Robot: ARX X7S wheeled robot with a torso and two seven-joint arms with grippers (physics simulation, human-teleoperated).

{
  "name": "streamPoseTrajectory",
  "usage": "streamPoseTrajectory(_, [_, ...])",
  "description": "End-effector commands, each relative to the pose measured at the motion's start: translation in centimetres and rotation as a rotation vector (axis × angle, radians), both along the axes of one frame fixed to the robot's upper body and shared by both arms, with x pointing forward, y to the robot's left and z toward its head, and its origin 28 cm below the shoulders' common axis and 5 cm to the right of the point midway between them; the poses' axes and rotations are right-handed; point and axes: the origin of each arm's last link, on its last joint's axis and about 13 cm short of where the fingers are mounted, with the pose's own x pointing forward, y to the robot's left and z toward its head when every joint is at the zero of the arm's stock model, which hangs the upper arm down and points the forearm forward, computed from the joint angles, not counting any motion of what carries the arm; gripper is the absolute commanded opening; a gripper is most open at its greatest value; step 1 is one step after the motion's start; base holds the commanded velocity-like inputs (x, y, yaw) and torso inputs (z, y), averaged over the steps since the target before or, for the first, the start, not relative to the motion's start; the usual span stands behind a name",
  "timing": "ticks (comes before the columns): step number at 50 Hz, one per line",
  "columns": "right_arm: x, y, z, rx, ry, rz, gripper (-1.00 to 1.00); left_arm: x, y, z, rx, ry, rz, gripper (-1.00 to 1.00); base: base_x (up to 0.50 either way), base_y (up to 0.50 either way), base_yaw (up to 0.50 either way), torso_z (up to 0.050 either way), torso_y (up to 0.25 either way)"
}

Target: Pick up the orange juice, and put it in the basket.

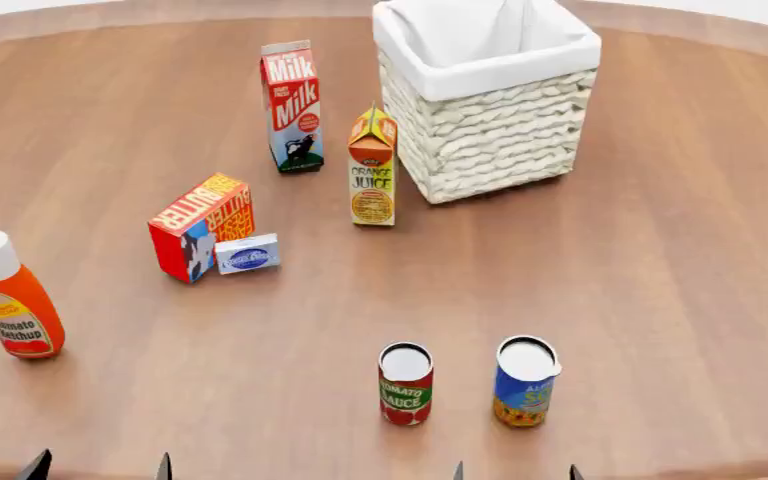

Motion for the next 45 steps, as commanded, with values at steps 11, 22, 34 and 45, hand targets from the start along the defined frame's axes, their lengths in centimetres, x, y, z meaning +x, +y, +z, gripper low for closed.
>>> streamPoseTrajectory(11, [-0.1,-0.2,0.6,0.055,-0.028,-0.003,1.00,0.1,0.0,0.2,-0.005,0.030,-0.016,1.00,0.00,0.00,0.00,0.000,0.000])
streamPoseTrajectory(22, [-0.4,-0.7,5.0,0.171,-0.153,-0.033,1.00,-0.4,0.1,3.9,0.026,-0.067,0.046,1.00,0.00,0.00,0.00,0.000,0.000])
streamPoseTrajectory(34, [-2.2,-0.4,11.4,0.166,-0.312,0.010,1.00,-2.5,0.1,9.5,0.018,-0.181,0.052,1.00,0.00,0.00,0.00,0.000,0.000])
streamPoseTrajectory(45, [-3.1,0.0,13.9,0.148,-0.357,0.014,1.00,-3.3,0.1,11.0,0.006,-0.224,0.046,1.00,0.00,0.00,0.00,0.000,0.000])
